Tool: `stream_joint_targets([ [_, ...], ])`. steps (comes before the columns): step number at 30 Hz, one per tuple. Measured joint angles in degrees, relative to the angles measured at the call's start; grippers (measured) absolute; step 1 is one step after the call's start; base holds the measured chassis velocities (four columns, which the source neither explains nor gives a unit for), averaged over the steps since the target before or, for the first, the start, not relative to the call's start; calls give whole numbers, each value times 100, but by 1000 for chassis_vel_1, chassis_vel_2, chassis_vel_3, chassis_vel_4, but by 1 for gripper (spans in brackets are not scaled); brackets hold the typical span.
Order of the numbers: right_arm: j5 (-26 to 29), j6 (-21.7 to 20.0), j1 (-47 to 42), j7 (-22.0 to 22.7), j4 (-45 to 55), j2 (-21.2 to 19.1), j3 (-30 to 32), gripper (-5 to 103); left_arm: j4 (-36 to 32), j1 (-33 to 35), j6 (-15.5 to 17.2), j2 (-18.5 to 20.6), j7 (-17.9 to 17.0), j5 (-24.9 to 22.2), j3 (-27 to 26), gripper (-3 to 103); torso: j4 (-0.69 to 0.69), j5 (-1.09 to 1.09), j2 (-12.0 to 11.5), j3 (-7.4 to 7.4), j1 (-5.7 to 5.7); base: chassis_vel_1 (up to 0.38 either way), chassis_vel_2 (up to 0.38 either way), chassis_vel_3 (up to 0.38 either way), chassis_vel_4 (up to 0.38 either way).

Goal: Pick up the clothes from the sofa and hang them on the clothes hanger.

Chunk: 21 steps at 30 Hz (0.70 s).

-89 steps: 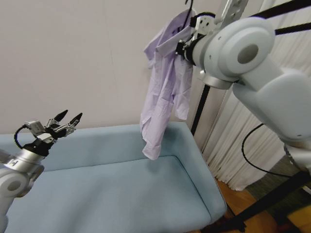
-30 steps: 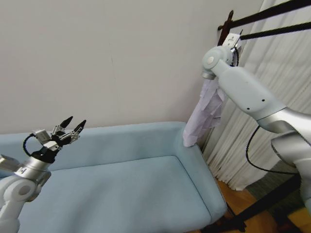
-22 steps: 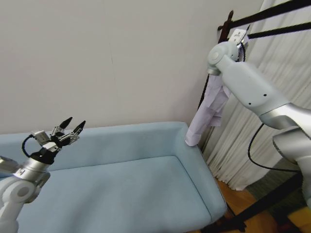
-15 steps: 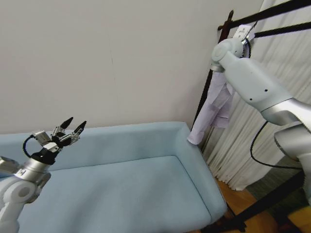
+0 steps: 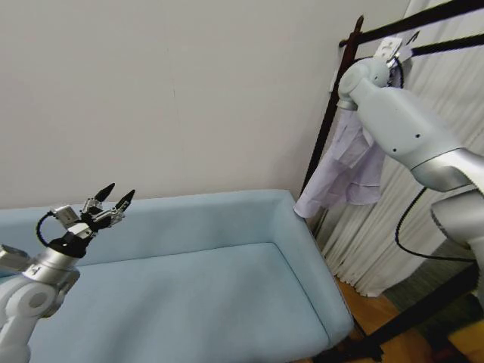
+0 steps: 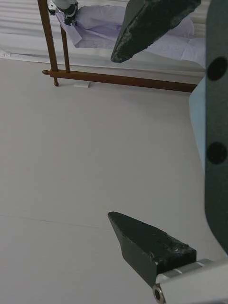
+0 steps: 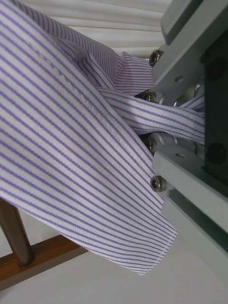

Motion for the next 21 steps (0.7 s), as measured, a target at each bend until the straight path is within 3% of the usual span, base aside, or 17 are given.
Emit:
stream_joint_targets([
  [21,39,-97,-360,-13,101,-190,51,2,2,32,-24,-138,184,43,59,100,0,0,0,0,0,0,0,0,0],
])
